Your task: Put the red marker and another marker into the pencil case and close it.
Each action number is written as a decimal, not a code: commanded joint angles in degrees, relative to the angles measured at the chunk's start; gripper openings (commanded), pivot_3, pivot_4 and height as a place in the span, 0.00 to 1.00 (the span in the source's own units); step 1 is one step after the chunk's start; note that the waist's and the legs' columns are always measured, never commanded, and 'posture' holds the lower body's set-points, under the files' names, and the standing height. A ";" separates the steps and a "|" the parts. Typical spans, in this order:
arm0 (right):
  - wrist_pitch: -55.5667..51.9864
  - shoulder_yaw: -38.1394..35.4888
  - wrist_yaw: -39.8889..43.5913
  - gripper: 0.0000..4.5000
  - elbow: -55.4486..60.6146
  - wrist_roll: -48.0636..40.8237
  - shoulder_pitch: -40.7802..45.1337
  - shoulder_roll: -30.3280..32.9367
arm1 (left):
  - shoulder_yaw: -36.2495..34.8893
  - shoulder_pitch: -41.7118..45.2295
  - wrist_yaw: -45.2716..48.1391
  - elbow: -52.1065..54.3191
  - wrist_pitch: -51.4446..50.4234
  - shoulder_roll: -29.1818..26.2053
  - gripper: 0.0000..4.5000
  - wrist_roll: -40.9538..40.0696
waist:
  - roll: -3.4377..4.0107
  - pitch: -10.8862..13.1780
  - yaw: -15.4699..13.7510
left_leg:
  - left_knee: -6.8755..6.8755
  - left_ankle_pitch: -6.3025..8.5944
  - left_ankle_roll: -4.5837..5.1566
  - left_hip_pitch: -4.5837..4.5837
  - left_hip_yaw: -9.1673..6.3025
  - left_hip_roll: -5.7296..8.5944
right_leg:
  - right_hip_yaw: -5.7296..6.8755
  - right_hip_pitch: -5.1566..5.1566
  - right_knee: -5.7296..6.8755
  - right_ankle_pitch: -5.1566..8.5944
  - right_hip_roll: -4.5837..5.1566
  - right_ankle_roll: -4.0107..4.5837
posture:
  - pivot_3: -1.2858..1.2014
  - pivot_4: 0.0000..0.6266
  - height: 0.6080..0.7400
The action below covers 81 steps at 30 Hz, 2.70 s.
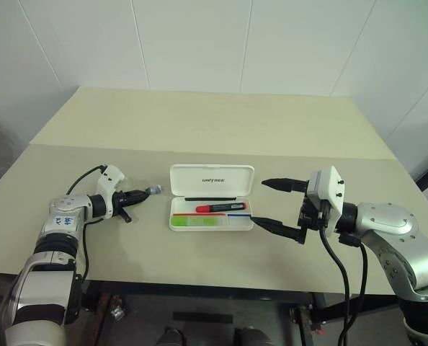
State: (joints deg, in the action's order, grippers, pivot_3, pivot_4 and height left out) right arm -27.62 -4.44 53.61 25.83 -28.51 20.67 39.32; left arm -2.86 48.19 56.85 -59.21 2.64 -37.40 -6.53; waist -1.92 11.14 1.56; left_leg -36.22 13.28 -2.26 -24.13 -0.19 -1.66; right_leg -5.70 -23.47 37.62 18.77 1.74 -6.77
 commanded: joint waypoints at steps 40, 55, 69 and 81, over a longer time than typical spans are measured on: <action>1.66 -2.07 -1.37 1.00 2.33 -1.38 -0.83 1.24 | -5.61 5.04 18.59 -0.14 2.37 -10.25 0.00 -3.88 | -0.01 0.00 0.17 | -0.06 0.00 0.00 -0.01 0.00 -0.09 | 0.00 -0.05 0.10 0.00 -0.13 0.01 | 0.52 0.24 1.00; 2.48 -1.50 -1.89 1.00 1.39 -1.07 -0.22 0.97 | -4.18 8.92 10.23 -6.19 7.06 -5.15 0.00 -0.60 | -0.01 0.01 0.09 | -0.12 0.00 0.00 -0.01 0.00 -0.08 | 0.01 -0.04 0.15 0.00 -0.14 0.00 | 0.52 0.24 1.00; 2.06 -2.02 -1.81 1.00 1.24 -1.33 -0.15 1.73 | -0.31 1.40 -3.23 7.35 -3.06 2.92 0.85 2.88 | -0.01 0.00 0.15 | -0.24 0.00 0.00 0.00 -0.01 -0.09 | -0.03 -0.04 0.29 -0.01 -0.17 -0.02 | 0.52 0.24 1.00; 2.28 -1.54 -1.24 1.00 0.17 -1.13 0.82 1.88 | 1.18 0.20 -10.92 11.54 -13.01 5.98 1.00 3.73 | -0.01 0.00 0.04 | -0.32 0.00 0.00 -0.01 -0.02 -0.07 | -0.04 -0.01 0.31 -0.04 -0.16 -0.05 | 0.52 0.24 1.00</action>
State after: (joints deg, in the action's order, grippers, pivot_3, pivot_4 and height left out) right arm -26.30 -4.84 52.13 25.09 -29.05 20.43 40.27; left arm -2.15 48.01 47.36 -48.06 -9.57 -31.82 -3.60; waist -1.92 11.14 1.60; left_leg -36.56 13.27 -2.26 -24.14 -0.21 -1.72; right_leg -5.74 -23.47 37.94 18.74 1.59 -6.82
